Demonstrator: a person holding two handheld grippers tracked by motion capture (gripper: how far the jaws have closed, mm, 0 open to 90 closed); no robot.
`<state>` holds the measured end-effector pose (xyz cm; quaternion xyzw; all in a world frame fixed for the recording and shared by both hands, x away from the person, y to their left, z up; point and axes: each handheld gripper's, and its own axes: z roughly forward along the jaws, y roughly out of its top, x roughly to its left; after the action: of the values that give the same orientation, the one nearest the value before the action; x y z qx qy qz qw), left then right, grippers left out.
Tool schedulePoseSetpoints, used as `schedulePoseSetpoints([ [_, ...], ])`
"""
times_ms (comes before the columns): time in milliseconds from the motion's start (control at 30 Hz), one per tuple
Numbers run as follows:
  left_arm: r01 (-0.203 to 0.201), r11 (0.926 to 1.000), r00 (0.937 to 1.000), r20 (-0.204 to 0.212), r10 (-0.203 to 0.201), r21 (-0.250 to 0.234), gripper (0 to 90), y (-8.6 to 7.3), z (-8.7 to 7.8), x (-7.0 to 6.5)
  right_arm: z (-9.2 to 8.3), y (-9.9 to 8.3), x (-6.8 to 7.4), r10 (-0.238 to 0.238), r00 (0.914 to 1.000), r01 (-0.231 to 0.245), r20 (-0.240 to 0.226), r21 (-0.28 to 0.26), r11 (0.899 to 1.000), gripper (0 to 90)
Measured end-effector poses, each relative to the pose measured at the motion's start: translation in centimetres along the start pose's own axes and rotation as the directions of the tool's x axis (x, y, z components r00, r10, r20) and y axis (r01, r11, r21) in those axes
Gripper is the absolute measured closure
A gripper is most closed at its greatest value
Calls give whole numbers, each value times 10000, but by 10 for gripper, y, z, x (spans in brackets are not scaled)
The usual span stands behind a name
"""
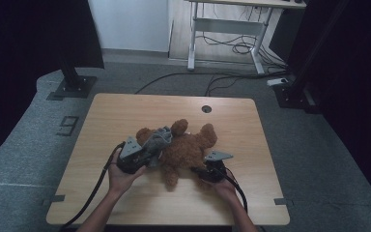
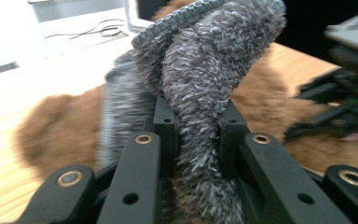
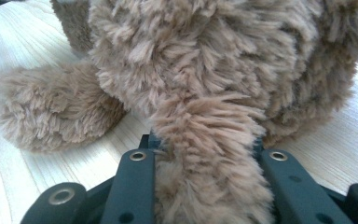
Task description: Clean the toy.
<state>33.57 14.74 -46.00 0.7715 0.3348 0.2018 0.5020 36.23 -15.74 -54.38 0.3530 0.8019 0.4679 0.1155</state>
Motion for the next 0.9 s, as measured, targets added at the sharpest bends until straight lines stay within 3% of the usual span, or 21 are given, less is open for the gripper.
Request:
schedulePoseSetpoints([
  [167,-585,9964,9967,605,549,610,750,-4,30,-27,0,0,0,68,10000,-68,0,-17,10000,680],
  [333,-694,9909,9963,590,629,1149,752,-18,53,-32,0,-1,-1,101,9999,-102,-60,-15,9999,680],
  [533,-936,9851,9955,265,907,1443,754,-24,46,-26,-2,-1,-3,129,9999,-129,-65,6,9999,679],
  [667,-798,9839,9966,314,757,1598,756,-34,38,-18,-2,-1,-3,89,9999,-89,-71,19,10000,679],
  [900,-753,9858,9971,27,757,1498,758,-48,15,-7,-2,-2,-3,79,9999,-79,-93,22,10000,679],
])
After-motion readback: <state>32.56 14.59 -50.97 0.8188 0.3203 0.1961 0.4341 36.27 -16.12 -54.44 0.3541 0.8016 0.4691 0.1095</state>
